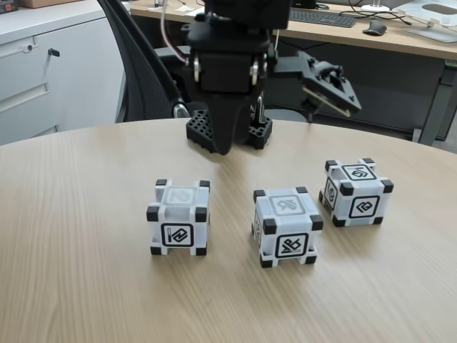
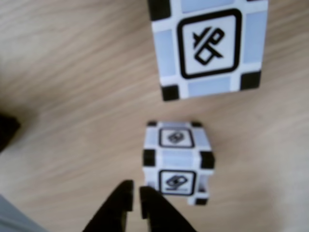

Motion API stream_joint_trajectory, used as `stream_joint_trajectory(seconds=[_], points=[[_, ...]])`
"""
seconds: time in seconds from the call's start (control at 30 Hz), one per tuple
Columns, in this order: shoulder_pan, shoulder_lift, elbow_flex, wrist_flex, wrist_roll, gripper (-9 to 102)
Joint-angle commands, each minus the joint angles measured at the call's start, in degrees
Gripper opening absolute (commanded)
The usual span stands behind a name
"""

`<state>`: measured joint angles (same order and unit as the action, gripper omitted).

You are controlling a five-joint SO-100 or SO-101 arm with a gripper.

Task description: Stack cubes from left to right.

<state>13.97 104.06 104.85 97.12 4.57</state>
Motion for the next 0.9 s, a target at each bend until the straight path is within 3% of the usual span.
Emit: stream_joint_trajectory(seconds=[0.0,0.57,0.87], points=[[-0.62,0.97,-1.76,-0.35,0.7,0],[-34.37,1.23,-1.76,0.26,16.88,0],[-38.5,1.14,-1.76,-0.44,24.87,0]])
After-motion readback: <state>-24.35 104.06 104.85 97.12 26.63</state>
